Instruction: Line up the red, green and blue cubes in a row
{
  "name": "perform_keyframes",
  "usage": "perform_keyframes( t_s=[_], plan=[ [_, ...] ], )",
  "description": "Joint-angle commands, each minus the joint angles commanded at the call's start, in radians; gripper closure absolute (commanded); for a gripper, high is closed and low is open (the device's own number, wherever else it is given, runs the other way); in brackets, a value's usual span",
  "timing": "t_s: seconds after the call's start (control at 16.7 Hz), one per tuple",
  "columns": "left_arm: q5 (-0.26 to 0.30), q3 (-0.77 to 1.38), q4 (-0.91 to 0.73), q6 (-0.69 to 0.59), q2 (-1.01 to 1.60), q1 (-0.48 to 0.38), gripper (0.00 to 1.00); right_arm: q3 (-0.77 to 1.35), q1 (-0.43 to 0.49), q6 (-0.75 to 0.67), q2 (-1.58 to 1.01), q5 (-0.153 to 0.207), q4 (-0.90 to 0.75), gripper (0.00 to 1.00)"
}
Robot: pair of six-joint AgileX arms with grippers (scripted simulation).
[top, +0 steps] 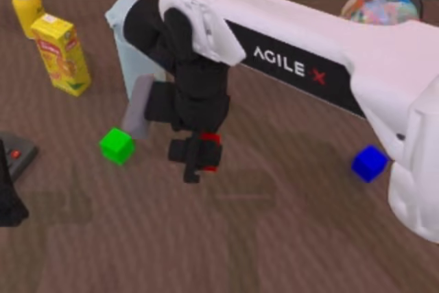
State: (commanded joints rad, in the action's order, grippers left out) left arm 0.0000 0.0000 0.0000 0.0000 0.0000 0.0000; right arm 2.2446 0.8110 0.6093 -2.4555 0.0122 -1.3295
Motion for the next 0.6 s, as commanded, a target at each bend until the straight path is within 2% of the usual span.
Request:
perform_keyframes(
  t_s=[0.24,0.6],
  plan=[
    [0.0,0.0,0.0,0.0,0.0,0.0,0.0,0.118,0.082,0.05,-0.057,0.0,-0.064,1.0],
    [0.0,0.0,0.0,0.0,0.0,0.0,0.0,0.102,0.082,0.049,-0.053,0.0,-0.047,1.0]
  ],
)
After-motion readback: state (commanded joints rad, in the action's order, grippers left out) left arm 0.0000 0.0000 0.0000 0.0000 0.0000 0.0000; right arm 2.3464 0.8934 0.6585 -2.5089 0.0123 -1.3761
